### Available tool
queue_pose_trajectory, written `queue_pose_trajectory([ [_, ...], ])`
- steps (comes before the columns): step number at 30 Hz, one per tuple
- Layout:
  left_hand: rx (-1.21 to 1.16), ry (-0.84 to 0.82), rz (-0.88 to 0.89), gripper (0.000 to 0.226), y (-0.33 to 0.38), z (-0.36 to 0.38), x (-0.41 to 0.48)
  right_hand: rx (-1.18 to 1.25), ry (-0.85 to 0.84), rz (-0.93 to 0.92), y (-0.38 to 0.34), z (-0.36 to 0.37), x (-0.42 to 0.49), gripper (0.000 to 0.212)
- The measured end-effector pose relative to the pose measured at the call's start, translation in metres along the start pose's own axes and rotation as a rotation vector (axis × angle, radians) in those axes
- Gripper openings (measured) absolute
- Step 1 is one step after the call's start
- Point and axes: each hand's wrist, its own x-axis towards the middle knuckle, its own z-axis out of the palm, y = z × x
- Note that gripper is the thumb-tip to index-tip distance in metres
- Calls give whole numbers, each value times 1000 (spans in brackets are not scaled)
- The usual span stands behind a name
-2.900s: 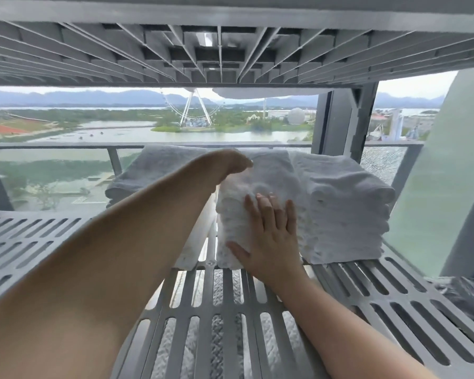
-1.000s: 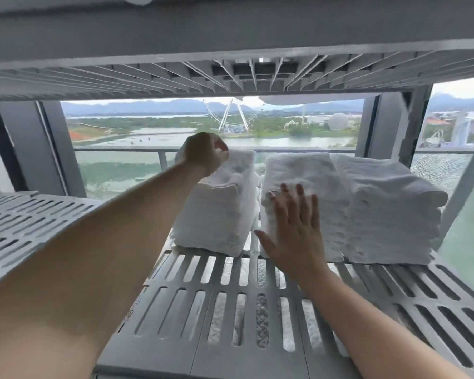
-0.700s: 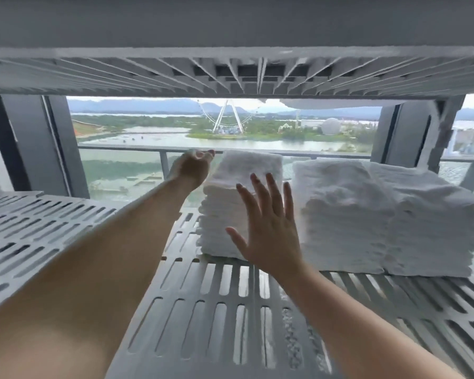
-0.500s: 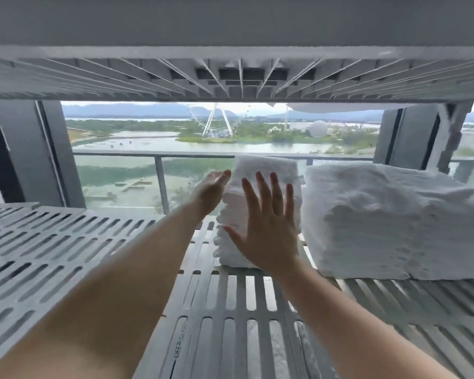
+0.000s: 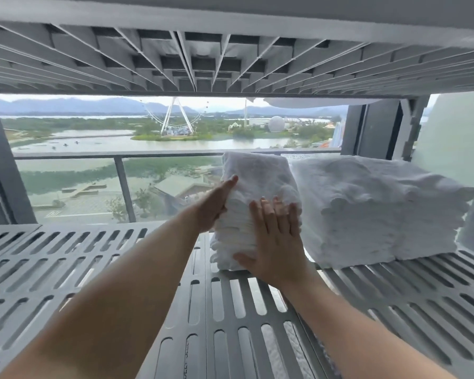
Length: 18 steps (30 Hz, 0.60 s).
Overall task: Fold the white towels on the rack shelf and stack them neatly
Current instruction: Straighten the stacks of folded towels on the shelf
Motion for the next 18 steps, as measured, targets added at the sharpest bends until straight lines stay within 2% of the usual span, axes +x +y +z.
queue_pose_trajectory([
  [5,-43,-2,4,33,2,7,-1,5,8,14,-2,0,-1,104],
  [9,-32,40,-10,43,3,19,0,-7,9,32,9,-2,-1,101],
  [13,19,83,-36,41,0,31,2,-11,-9,22,23,-5,-3,101],
  [18,-125,95,-19,44,-2,47,-5,24,-38,22,32,-12,-7,97],
])
